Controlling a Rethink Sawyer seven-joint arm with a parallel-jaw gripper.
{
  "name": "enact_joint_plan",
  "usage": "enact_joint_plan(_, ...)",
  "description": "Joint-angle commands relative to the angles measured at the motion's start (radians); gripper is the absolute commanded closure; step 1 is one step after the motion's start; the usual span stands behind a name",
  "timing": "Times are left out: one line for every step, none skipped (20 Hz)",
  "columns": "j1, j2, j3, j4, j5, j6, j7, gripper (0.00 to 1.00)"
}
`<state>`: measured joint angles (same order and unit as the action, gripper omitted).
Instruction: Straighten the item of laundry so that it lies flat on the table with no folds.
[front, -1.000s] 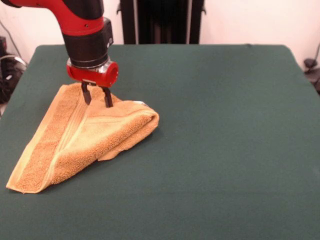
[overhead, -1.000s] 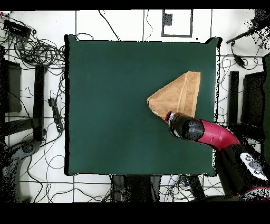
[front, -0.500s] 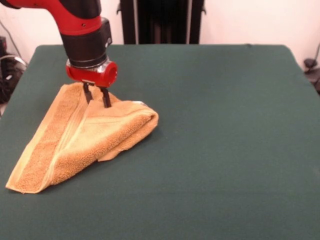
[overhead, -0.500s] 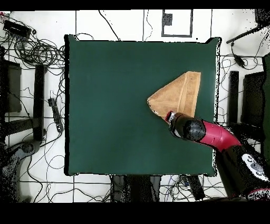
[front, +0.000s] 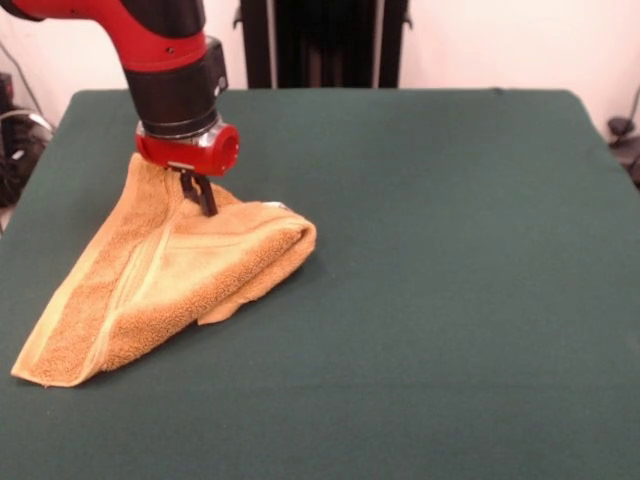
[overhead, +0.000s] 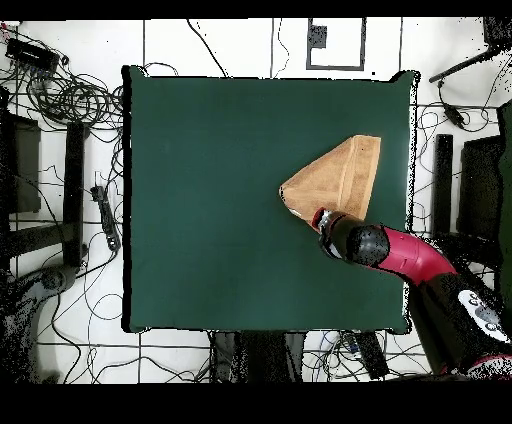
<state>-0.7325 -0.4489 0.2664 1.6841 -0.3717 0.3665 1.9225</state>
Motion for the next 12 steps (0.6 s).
enact_joint_plan(0.040,0.122,0.141,0.025,-0.029,-0.126,0.022,1.00)
enact_joint_plan(0.041,0.121,0.145,0.027,-0.021,-0.117,0.024,1.00)
enact_joint_plan(0.042,0.120,0.150,0.028,-0.013,-0.109,0.026,1.00)
enact_joint_plan(0.044,0.118,0.154,0.026,-0.006,-0.092,0.024,1.00)
enact_joint_plan(0.045,0.118,0.161,0.022,0.003,-0.078,0.021,1.00)
enact_joint_plan(0.046,0.118,0.168,0.019,0.011,-0.064,0.019,1.00)
enact_joint_plan(0.046,0.122,0.178,0.017,0.018,-0.063,0.019,1.00)
enact_joint_plan(0.049,0.123,0.183,0.015,0.028,-0.055,0.024,1.00)
enact_joint_plan(0.060,0.119,0.179,0.008,0.029,-0.057,0.031,1.00)
enact_joint_plan(0.072,0.115,0.175,0.002,0.029,-0.060,0.037,1.00)
enact_joint_plan(0.092,0.106,0.161,-0.009,0.031,-0.051,0.047,1.00)
enact_joint_plan(0.127,0.093,0.128,-0.027,0.030,-0.031,0.063,1.00)
